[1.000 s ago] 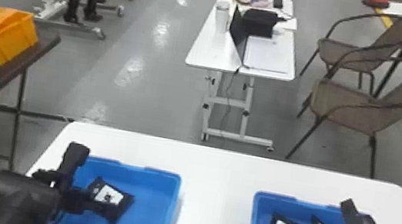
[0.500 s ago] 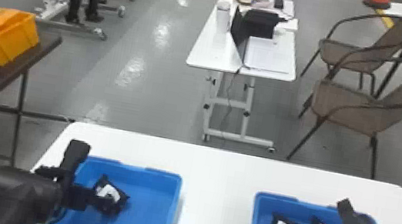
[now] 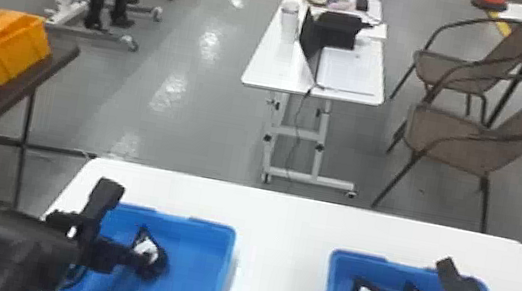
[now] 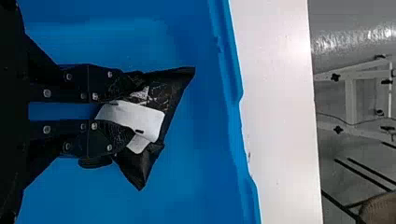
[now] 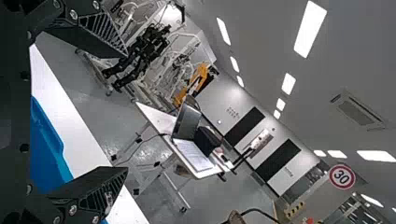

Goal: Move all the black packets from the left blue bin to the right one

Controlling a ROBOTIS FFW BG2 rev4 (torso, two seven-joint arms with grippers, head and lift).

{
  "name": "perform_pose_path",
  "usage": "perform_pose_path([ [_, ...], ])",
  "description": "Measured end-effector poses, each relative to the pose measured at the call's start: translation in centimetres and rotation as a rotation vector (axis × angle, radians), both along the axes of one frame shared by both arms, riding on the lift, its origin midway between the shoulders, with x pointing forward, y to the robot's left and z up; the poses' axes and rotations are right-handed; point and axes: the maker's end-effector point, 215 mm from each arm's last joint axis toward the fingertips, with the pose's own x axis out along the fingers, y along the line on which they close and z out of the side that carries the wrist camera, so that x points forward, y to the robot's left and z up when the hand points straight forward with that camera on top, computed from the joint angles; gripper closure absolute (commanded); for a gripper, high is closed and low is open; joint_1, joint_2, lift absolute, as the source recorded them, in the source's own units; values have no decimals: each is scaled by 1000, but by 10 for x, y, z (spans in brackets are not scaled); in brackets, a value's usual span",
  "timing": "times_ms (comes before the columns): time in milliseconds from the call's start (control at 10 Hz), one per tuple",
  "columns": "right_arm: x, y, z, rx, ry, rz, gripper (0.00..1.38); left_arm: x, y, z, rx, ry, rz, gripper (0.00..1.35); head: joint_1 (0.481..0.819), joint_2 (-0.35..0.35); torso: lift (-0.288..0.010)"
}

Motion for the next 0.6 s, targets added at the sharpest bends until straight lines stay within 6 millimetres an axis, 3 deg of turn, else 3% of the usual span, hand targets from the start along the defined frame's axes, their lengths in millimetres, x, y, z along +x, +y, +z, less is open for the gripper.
perform_pose_path([
  [300,1,0,3,3,-6,0,160,-2,-56,50,-115,-119,-125,1076,695,53,0],
  [400,1,1,6,0,-12,3,160,-2,-83,72,-178,-163,-177,1076,695,23,0],
  [600,8,6,23,-45,-45,24,160,14,-162,122,-308,-285,-340,1073,695,-58,0],
])
